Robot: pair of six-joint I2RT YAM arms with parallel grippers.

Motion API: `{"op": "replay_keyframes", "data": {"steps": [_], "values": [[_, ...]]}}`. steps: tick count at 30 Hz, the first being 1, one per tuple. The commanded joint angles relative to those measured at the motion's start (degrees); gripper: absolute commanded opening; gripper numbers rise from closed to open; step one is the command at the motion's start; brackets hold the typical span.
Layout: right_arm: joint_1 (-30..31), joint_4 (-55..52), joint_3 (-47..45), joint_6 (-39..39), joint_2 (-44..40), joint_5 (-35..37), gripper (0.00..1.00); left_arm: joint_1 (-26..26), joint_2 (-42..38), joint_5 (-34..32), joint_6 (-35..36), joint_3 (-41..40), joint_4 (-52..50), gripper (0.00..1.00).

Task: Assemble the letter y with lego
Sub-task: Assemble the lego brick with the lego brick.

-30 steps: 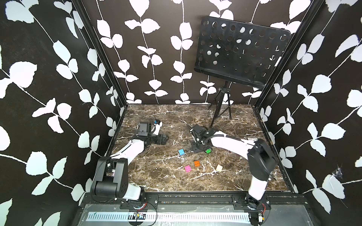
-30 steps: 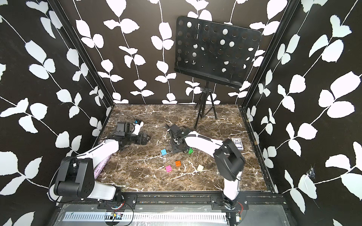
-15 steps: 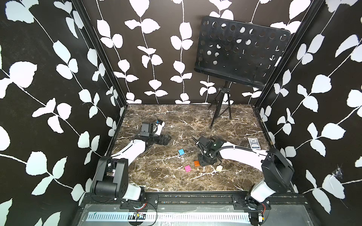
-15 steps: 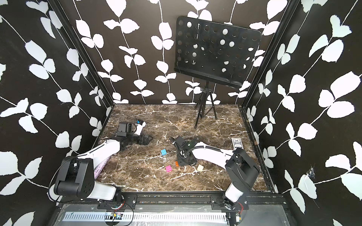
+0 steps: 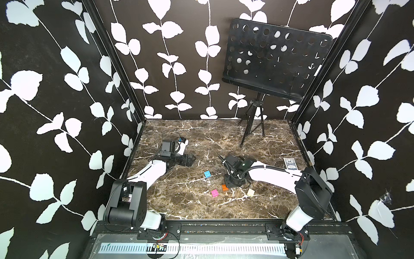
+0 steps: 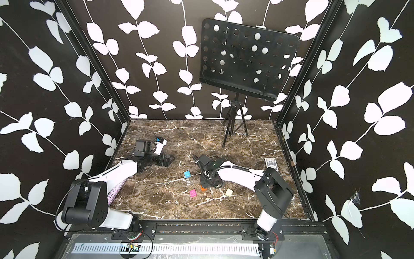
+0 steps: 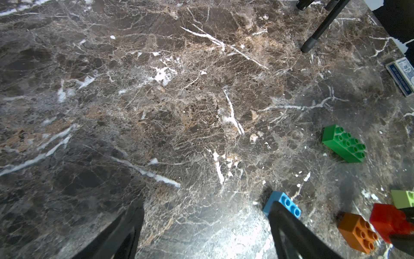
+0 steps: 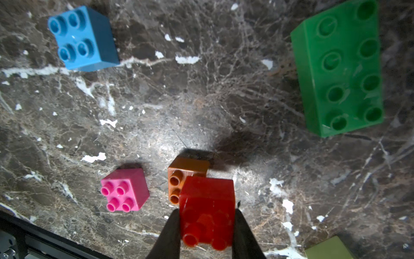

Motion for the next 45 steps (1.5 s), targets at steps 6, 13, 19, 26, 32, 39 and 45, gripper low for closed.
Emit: {"op": "replay_keyframes", "data": {"steps": [6,13,19,26,32,39,45], "values": [[0.34,-0.75,1.08,-0.03,2.0,-0.59,0.29,-0.07,-0.67,0.16,-0.05,-0.9,0.35,0.89],[0.34,-1.39,0.99,0.09,3.37,-1.3,0.28,-0.02,-0.58,0.13,0.1,-0.93,0.35,0.89],[0.34,-4.97,0.95,0.5,4.07,0.91,0.28,-0.07,-0.46,0.07,0.01,-0.93,0.35,0.89],[0.64,-5.72,1.02,0.26,4.3,1.2,0.27,-0.05,-0.32,0.07,0.1,-0.93,0.36,0.89],[0.76,-6.91,0.93,0.23,5.58,1.86,0.27,-0.07,-0.16,0.07,-0.05,-0.86,0.35,0.89],[1.52,-8.22,1.62,-0.99,5.7,2.18,0.25,-0.08,-0.15,0.07,-0.08,-0.93,0.34,0.89],[1.83,-7.74,0.61,-0.56,5.53,1.31,0.25,-0.07,0.0,0.14,-0.24,-0.86,0.35,0.89]]}}
